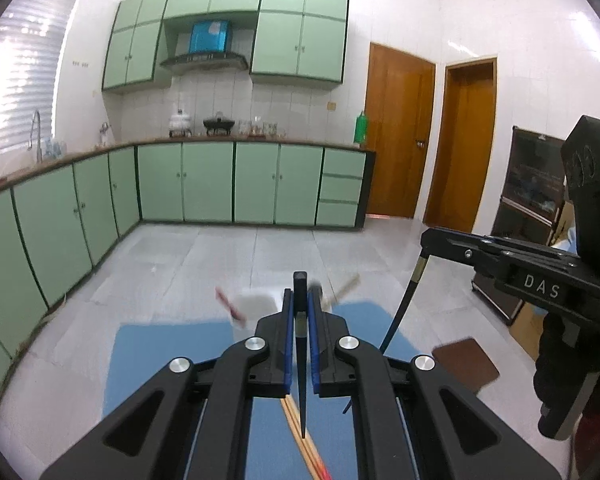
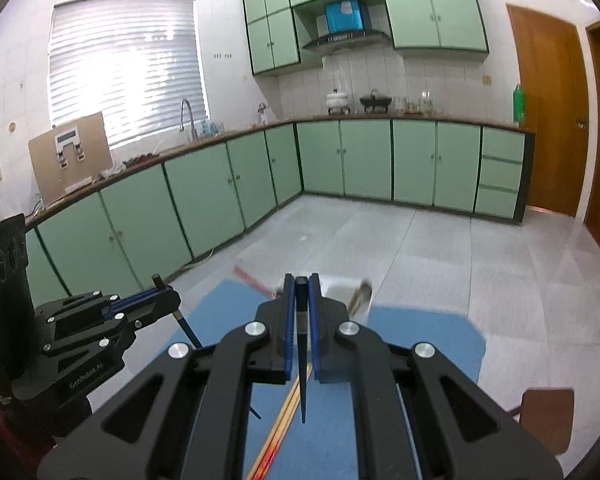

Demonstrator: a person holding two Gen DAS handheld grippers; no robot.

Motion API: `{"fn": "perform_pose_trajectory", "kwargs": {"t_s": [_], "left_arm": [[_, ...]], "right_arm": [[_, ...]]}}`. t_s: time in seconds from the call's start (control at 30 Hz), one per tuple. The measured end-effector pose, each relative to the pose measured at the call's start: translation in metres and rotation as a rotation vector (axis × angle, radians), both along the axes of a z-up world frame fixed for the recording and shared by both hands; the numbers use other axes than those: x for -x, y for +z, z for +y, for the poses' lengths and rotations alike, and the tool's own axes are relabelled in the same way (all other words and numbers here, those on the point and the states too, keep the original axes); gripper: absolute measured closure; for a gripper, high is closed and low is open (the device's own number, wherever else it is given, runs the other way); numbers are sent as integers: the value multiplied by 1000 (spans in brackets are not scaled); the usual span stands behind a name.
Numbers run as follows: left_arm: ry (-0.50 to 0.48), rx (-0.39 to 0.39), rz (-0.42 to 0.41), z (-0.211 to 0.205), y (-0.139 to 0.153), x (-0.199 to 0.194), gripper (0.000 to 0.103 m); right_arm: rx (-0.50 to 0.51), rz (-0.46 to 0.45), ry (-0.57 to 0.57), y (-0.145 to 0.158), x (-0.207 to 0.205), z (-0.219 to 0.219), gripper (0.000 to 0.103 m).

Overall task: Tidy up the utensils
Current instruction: 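Lift both black chopsticks and lower them into the white caddy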

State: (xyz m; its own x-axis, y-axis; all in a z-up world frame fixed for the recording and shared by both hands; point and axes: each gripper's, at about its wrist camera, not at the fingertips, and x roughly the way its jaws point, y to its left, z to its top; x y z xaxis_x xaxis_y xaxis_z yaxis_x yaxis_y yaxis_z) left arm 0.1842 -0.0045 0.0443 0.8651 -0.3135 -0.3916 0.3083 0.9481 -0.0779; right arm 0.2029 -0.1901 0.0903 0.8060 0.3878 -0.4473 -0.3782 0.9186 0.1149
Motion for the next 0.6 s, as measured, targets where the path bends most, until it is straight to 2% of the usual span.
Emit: {"fn": "perform_pose_trajectory", "kwargs": {"t_s": [0.13,0.3,0.47,0.6], "left_arm": [[19,3,-76,-6,29,-33,96],[58,7,-142,-13,47,-77,96],[96,-20,-150,-17,34,-113,96],[100,-20,-98,-16,8,-136,96]], "right_arm": [[-37,-61,-31,27,-38,-1,97],[-46,-111,-70,41,-81,-2,97],[-13,-114,-98,25,-117,-1,97],[-2,-69,-103,2,-135,-1,97]]}}
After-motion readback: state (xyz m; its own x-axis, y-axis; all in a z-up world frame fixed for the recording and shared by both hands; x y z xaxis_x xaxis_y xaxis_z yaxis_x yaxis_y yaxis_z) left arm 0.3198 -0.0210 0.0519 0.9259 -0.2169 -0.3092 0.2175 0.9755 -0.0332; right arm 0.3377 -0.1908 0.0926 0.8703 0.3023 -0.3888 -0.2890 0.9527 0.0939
